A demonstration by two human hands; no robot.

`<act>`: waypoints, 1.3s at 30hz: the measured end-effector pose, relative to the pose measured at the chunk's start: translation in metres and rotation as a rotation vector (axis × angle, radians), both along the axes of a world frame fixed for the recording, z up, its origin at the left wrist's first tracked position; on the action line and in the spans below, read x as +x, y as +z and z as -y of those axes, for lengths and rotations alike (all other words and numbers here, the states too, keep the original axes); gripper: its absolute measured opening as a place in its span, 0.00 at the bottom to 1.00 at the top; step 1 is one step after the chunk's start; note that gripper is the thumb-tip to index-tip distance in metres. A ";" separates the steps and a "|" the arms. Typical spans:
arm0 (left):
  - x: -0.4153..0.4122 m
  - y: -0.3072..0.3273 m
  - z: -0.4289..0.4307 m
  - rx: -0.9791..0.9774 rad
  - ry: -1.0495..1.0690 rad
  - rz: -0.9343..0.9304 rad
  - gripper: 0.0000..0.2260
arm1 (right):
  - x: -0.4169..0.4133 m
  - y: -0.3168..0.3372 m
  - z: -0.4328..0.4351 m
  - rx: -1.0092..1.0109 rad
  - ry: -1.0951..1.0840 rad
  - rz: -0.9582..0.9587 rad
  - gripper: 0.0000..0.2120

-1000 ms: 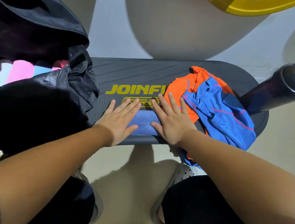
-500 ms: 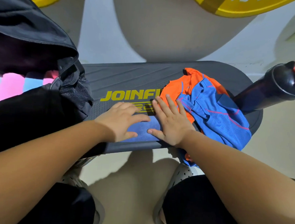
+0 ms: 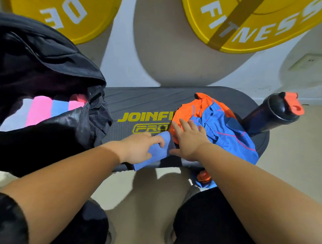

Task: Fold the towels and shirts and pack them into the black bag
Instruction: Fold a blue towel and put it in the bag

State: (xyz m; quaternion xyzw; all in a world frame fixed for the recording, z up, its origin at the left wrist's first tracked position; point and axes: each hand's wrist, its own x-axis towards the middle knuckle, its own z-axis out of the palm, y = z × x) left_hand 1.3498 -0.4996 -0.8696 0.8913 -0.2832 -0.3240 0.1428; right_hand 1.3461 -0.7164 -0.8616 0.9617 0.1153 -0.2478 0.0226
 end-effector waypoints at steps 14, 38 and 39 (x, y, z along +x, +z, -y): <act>-0.042 0.191 -0.210 -0.291 0.574 0.038 0.18 | 0.081 0.162 -0.193 0.683 0.468 0.463 0.17; 0.011 0.136 -0.313 -0.289 1.082 -0.011 0.18 | 0.178 0.196 -0.321 0.439 0.554 0.500 0.27; 0.021 0.130 -0.313 -0.266 1.118 -0.015 0.19 | 0.180 0.196 -0.316 0.435 0.564 0.494 0.27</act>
